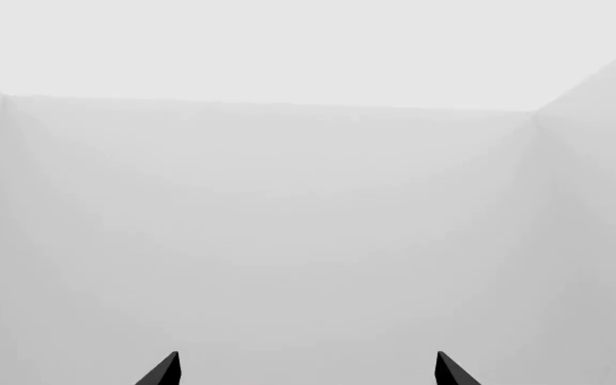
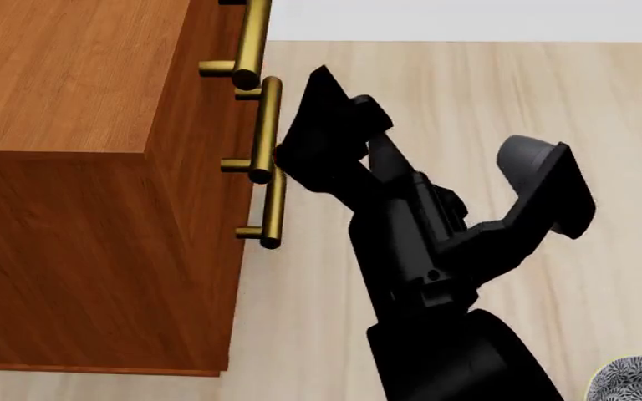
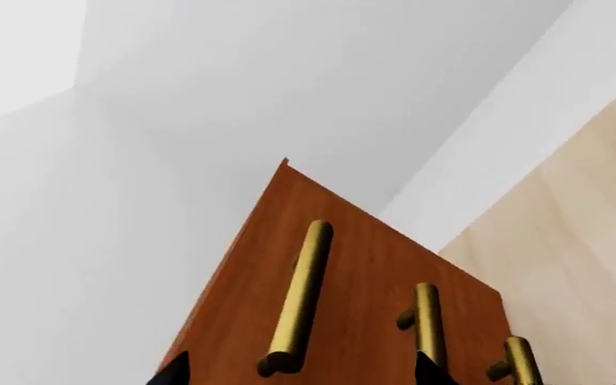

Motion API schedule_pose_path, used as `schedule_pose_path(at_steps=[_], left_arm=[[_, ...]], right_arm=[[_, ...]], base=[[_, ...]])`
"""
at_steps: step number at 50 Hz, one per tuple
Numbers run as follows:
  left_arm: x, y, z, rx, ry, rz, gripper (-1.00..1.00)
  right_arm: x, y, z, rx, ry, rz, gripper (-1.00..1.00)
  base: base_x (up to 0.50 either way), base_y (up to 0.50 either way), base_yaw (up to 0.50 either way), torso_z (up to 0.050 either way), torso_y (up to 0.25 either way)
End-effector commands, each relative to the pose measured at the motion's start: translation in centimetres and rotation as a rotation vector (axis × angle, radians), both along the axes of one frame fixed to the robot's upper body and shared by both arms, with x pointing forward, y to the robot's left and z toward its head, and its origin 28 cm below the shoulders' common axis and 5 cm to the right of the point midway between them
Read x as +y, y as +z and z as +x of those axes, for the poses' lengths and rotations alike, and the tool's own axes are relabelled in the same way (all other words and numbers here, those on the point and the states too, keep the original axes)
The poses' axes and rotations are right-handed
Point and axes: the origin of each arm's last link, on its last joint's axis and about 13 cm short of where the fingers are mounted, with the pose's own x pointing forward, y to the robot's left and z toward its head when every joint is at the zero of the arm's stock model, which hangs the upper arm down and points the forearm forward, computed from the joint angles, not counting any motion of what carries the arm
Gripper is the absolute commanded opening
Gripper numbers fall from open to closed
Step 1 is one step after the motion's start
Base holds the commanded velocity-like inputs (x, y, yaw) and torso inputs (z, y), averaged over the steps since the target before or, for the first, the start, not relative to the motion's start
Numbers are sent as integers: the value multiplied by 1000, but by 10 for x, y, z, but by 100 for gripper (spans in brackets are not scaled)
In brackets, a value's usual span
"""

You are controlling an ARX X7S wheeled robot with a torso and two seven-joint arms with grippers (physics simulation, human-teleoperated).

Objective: Close the bottom drawer of the cabinet and open the top drawer.

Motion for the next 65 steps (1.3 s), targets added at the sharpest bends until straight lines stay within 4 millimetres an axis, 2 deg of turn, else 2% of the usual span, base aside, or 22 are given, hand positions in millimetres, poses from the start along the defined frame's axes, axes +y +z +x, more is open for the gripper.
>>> schedule_pose_path(at_steps=[1, 21, 65], left_arm=[[1, 0, 0, 0, 1, 0, 100], [2, 1, 0, -2, 6, 1, 100], [5, -1, 2, 5, 15, 2, 100]], right_arm=[[6, 5, 10, 12, 32, 46, 100], [14, 7, 33, 40, 52, 63, 100], [32, 2, 54, 76, 125, 104, 100]], base=[[0, 0, 0, 0, 0], [0, 0, 0, 0, 0], [0, 0, 0, 0, 0]])
